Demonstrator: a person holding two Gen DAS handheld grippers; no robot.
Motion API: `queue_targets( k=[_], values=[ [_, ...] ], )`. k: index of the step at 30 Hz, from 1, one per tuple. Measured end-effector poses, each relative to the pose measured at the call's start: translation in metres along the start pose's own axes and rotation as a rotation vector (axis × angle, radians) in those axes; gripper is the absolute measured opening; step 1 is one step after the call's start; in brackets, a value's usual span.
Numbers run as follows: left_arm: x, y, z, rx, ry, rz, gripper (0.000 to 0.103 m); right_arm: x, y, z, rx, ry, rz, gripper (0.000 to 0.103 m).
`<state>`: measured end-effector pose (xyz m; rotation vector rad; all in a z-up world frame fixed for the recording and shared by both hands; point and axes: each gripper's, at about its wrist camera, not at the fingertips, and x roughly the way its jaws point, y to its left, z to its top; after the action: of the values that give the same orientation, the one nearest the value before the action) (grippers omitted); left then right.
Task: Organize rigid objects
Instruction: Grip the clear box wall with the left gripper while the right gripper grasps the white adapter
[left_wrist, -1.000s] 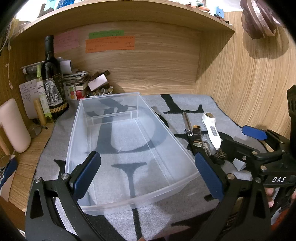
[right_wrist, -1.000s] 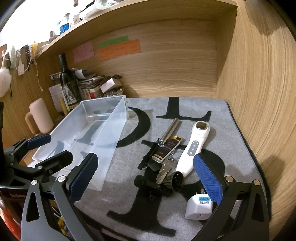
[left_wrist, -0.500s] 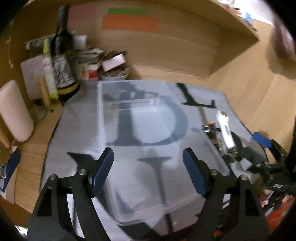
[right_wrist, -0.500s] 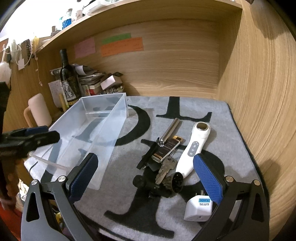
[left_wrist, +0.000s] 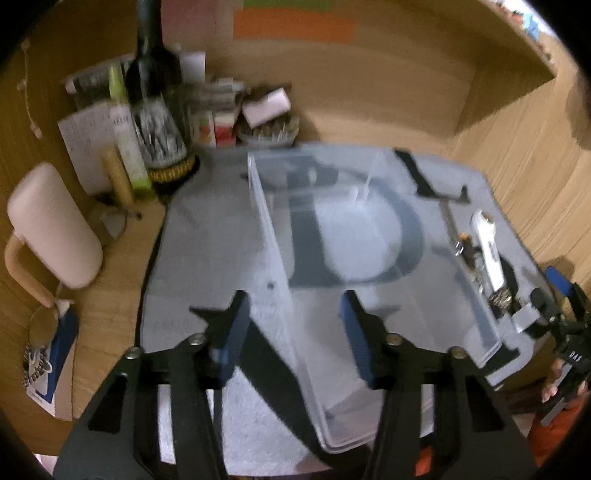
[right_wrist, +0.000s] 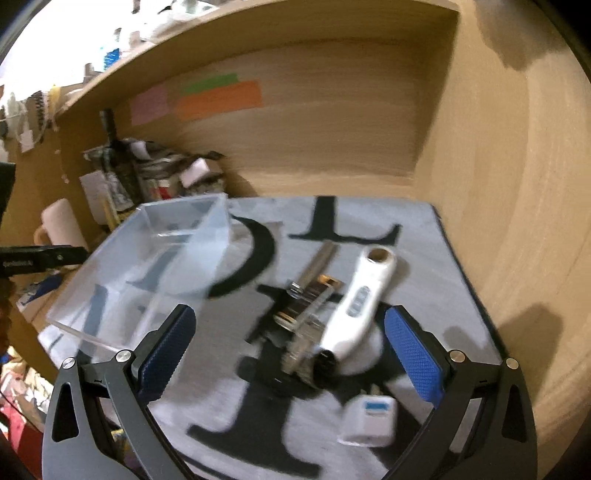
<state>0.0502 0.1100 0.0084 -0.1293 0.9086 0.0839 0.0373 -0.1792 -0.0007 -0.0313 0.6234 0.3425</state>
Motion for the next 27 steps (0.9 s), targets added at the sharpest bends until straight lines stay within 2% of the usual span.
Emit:
queue_targets(
  k=[3, 6, 7, 8, 11, 12, 15, 17, 19, 21, 27],
  values=[
    [0.015, 0.003, -0.004, 0.004, 0.068, 0.003, 0.036, 0.000, -0.010, -0.009, 0.020, 0.035, -0.028, 0.102],
    [0.022, 0.003, -0.008, 0.005, 0.096, -0.004, 0.032, -0.003, -0.015, -0.019, 0.026, 0.062, -0.046, 0.101],
    [0.023, 0.003, -0.008, 0.003, 0.100, -0.013, 0.027, -0.003, -0.016, -0.021, 0.026, 0.069, -0.052, 0.101],
    [0.023, 0.003, -0.008, 0.003, 0.102, -0.019, 0.020, -0.003, -0.017, -0.024, 0.026, 0.077, -0.055, 0.099],
    [0.022, 0.000, -0.009, 0.005, 0.099, -0.030, 0.014, -0.001, -0.022, -0.030, 0.038, 0.107, -0.058, 0.090],
    [0.021, -0.001, -0.008, 0.007, 0.100, -0.030, 0.014, 0.001, -0.023, -0.032, 0.043, 0.117, -0.059, 0.088],
    [0.021, -0.001, -0.008, 0.006, 0.098, -0.031, 0.013, 0.006, -0.031, -0.039, 0.066, 0.150, -0.061, 0.069],
    [0.021, 0.000, -0.008, 0.000, 0.097, -0.038, 0.013, 0.010, -0.034, -0.043, 0.077, 0.177, -0.059, 0.053],
    [0.021, 0.000, -0.008, -0.001, 0.093, -0.039, 0.013, 0.011, -0.038, -0.047, 0.096, 0.188, -0.054, 0.046],
    [0.021, -0.001, -0.008, 0.002, 0.089, -0.037, 0.013, 0.011, -0.041, -0.047, 0.111, 0.184, -0.049, 0.034],
    [0.020, -0.001, -0.010, 0.010, 0.078, -0.036, 0.013, 0.000, -0.032, -0.034, 0.085, 0.119, -0.049, 0.034]
  ],
)
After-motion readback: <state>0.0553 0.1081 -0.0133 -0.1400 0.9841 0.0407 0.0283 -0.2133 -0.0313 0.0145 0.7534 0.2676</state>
